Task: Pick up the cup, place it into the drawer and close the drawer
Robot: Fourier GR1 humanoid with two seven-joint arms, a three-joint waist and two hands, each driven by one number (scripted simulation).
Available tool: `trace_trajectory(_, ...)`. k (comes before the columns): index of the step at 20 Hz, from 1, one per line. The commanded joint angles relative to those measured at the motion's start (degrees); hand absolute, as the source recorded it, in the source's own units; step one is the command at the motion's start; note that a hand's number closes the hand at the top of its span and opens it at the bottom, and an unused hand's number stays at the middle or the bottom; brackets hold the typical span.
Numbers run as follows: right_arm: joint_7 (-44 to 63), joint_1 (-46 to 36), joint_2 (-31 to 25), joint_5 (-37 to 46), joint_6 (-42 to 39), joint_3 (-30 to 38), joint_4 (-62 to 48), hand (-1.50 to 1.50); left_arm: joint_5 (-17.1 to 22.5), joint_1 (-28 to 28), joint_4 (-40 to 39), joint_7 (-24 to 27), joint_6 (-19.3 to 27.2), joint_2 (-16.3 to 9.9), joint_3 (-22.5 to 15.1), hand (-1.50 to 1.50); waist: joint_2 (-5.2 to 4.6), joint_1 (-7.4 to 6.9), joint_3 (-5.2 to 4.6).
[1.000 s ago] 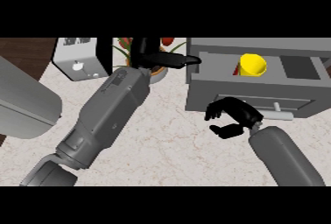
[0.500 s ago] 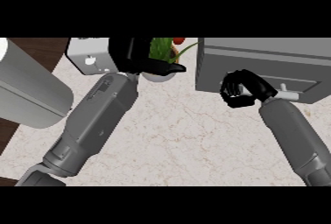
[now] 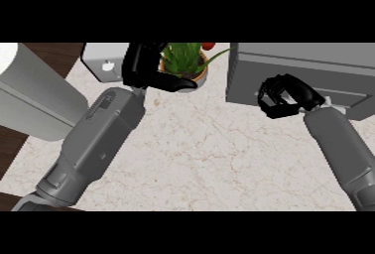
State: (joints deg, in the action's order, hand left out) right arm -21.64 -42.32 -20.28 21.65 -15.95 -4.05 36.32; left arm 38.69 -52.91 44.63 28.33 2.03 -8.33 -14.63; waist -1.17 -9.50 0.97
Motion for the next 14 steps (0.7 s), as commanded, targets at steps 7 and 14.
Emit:
trace_trajectory(7, 4.3, -9.0, -7.2, -2.3, 1.3, 6.1, -1.1, 1.50, 0.2, 5.2, 0.7, -1.6, -1.9, -1.7, -0.9, -1.50, -1.82, -4.21, -0.79)
trace_trajectory(14, 4.8, -7.4, -9.0, -4.9, -1.8, 7.5, 1.5, 1.50, 0.5, 5.9, 2.3, -1.8, -2.3, -2.3, -0.7, -1.50, -1.89, -4.70, -0.78)
